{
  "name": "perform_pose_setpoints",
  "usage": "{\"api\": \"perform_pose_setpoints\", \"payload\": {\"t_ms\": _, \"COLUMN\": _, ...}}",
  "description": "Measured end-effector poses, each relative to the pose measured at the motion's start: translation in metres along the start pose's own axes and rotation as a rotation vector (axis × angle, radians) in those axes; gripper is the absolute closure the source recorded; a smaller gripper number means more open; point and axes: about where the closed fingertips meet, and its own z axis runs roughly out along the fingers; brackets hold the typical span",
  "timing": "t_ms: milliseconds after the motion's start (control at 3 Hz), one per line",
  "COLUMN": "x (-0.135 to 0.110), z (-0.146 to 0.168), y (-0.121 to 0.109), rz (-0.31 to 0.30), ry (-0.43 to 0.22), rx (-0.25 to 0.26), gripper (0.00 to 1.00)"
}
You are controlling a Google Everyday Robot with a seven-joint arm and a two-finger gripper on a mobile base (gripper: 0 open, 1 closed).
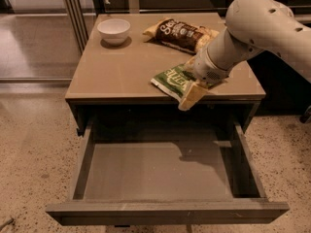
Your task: Place green jalapeno chip bag into top drawer
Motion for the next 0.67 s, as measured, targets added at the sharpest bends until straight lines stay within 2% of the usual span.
{"api": "perform_pose_setpoints", "payload": {"t_ms": 333, "x": -0.002, "z": 0.001, "y": -0.001, "rz": 0.008, "ry": 0.007, "rx": -0.007, "gripper": 0.5}}
{"api": "perform_pose_setpoints", "payload": {"t_ms": 667, "x": -0.001, "z": -0.028, "y": -0.007, "rz": 0.058, "ry": 0.009, "rx": -0.002, "gripper": 0.73}}
